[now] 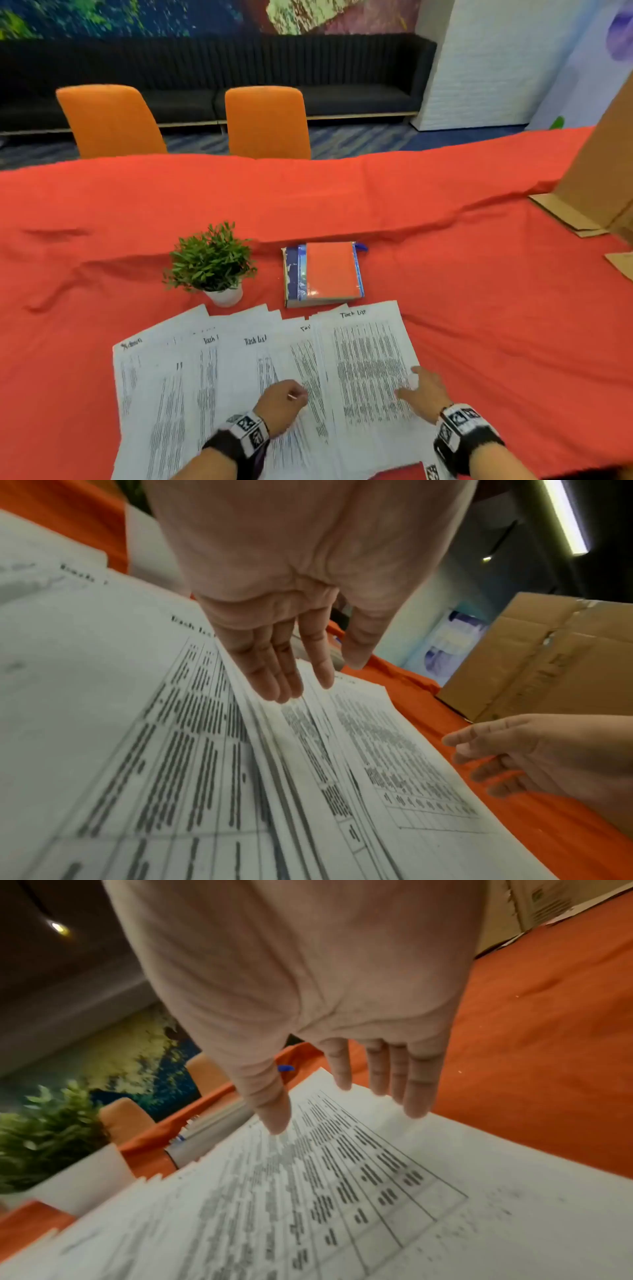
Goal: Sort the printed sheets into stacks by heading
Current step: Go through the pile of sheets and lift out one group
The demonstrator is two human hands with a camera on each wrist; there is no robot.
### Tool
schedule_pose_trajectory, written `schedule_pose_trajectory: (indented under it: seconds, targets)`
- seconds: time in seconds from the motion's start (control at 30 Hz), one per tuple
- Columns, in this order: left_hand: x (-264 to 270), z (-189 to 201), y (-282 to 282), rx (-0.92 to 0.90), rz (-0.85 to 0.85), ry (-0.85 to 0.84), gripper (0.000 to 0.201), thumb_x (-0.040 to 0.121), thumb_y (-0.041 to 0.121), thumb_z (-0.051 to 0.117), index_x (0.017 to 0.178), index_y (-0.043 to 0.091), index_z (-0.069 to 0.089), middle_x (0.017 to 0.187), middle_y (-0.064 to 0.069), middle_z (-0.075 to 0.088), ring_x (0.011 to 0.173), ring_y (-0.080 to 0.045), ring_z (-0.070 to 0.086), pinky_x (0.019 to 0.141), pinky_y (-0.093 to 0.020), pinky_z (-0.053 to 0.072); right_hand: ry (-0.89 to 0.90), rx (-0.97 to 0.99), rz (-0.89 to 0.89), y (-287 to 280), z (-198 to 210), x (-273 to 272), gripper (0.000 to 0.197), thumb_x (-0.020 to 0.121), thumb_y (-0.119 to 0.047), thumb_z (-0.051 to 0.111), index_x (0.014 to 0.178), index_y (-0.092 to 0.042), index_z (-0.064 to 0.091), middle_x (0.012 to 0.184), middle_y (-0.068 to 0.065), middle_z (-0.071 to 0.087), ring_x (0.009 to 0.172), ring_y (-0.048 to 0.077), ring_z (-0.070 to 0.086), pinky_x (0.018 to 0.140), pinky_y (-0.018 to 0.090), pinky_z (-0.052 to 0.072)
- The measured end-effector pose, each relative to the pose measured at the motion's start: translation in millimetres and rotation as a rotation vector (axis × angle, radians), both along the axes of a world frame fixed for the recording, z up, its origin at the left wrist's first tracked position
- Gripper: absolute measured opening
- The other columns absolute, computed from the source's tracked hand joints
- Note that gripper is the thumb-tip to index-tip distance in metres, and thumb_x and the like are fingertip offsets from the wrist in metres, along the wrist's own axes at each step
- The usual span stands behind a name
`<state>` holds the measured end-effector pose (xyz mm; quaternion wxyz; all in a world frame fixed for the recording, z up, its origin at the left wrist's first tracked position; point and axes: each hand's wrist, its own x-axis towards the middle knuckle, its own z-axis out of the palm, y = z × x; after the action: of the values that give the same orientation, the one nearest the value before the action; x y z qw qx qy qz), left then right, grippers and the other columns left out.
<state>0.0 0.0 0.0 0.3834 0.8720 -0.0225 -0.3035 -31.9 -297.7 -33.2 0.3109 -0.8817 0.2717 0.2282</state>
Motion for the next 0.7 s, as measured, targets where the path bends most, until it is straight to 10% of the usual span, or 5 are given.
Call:
schedule_pose_trajectory:
  seconds: [0.4,0.53,0.7]
  targets:
    - [-18,-27,-34,0.005,0.157,0.113,0.034,0.090,0.029,0.058,0.121,0.013,0.059,0.124,-0.003,0.060,0.113,-0.018,0.056,0.099,-0.029,0.042,-0.062,-0.264,0.000,2,-8,1,0.066,0.077,-0.012,0.074,0.130,-0.004,0.036,0.133,0.019,0.036,0.125,0.036,0.037,0.100,0.038,0.039]
    - [-19,-23,-45,-0.010,0.208,0.109,0.033,0.092,0.028,0.057,0.121,0.013,0.054,0.126,-0.003,0.056,0.106,-0.013,0.052,0.089,-0.024,0.041,-0.175,-0.256,0.113,-5,-9,-6,0.020,0.081,0.006,0.045,0.090,-0.012,0.050,0.103,0.014,0.060,0.093,0.028,0.052,0.080,0.034,0.042]
    - [-13,-17,-45,-0.140,0.421,0.142,0.063,0.088,0.025,0.064,0.141,0.011,0.032,0.137,-0.011,0.047,0.118,-0.022,0.051,0.096,-0.030,0.044,-0.338,0.059,0.049,0,2,-12,0.028,0.083,0.006,0.051,0.069,-0.017,0.045,0.069,0.002,0.055,0.062,0.021,0.048,0.057,0.031,0.042]
